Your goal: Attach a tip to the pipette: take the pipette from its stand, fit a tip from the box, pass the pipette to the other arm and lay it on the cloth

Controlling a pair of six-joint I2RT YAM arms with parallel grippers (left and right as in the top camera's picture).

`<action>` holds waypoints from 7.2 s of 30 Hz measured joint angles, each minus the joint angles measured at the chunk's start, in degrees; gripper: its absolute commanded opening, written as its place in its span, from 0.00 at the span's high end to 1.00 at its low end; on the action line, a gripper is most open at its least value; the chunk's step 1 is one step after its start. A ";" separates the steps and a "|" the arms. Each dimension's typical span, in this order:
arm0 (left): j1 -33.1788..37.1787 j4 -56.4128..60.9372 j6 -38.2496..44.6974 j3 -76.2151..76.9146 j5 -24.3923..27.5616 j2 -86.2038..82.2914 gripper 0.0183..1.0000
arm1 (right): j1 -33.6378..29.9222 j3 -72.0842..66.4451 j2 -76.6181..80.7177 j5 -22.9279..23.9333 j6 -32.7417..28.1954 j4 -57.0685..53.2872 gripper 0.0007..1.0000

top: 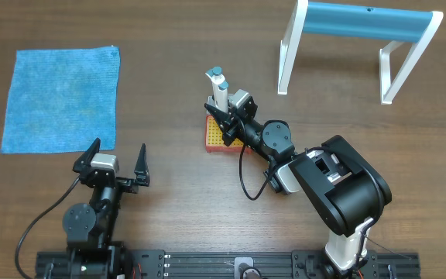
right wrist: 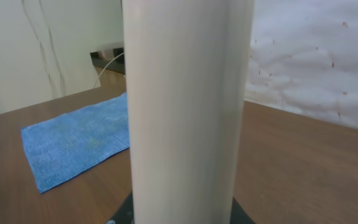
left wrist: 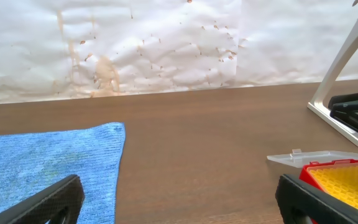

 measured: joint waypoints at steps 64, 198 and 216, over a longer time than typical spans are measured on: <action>0.00 0.00 -0.02 0.00 0.00 0.00 0.00 | -0.28 1.75 0.00 0.02 0.00 -3.80 0.92; -9.18 50.53 -66.10 49.07 72.00 76.56 0.00 | 0.04 15.15 -45.05 -26.47 26.10 -75.54 0.92; -13.64 50.58 -63.89 49.09 70.16 76.59 0.62 | 0.04 15.15 -45.05 -30.36 27.17 -75.45 0.92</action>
